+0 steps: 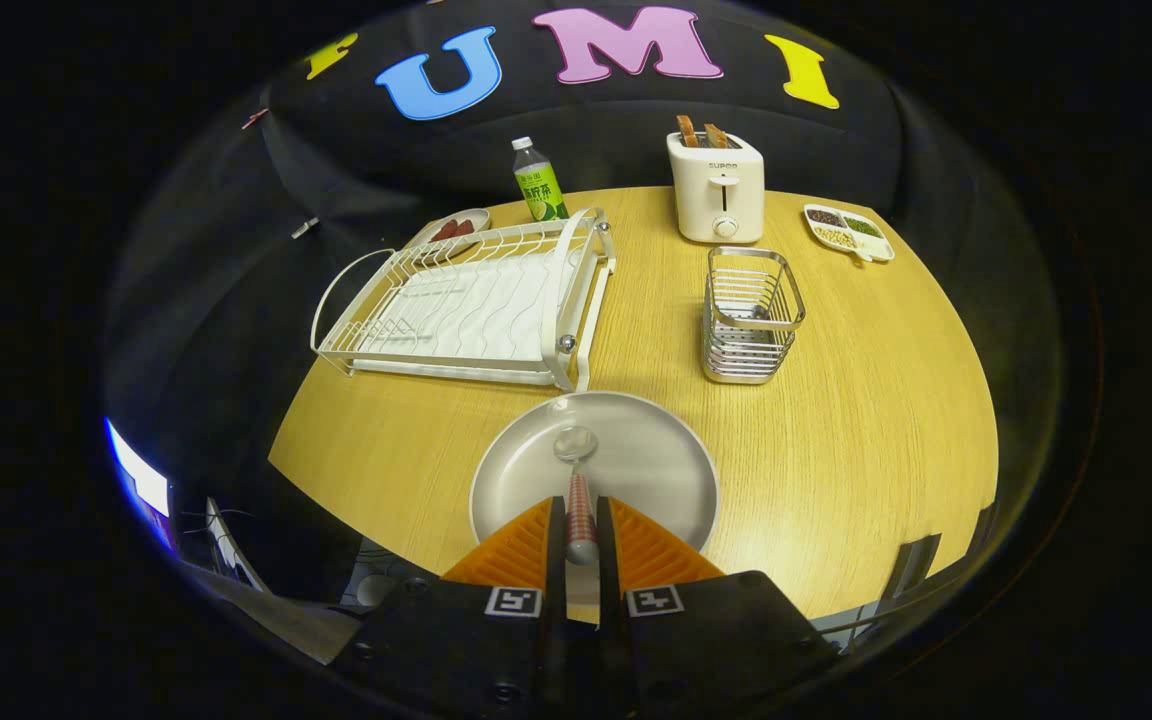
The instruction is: Take the plate from the dish rack, then take the spoon from the basket and place it into the plate.
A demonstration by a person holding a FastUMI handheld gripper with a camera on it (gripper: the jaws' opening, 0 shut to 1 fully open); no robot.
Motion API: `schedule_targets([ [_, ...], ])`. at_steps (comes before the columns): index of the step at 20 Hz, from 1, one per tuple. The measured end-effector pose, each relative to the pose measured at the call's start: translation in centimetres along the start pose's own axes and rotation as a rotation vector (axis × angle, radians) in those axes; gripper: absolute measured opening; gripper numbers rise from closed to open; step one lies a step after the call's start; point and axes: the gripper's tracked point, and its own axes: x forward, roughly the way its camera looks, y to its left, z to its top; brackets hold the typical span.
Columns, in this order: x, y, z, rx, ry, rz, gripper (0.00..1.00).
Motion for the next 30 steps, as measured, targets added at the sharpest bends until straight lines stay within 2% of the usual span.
schedule_targets([
  [3, -0.2, -0.2, -0.2, -0.006, -0.001, -0.014, 0.19],
  [7, -0.1, -0.3, -0.4, 0.004, -0.016, -0.031, 0.36],
  [11, -0.5, -0.1, -0.4, 0.001, -0.023, -0.037, 0.73],
  [14, -0.8, -0.1, -0.1, -0.016, -0.032, -0.05, 0.87],
  [15, -1.1, 0.0, 0.0, -0.021, -0.036, -0.053, 0.96],
  [16, -1.4, 0.0, 0.5, -0.025, -0.048, -0.06, 0.99],
  [22, -4.8, 1.5, 7.4, -0.094, -0.206, -0.088, 0.99],
  [30, -12.5, 4.4, 18.7, -0.203, -0.463, -0.098, 0.99],
])
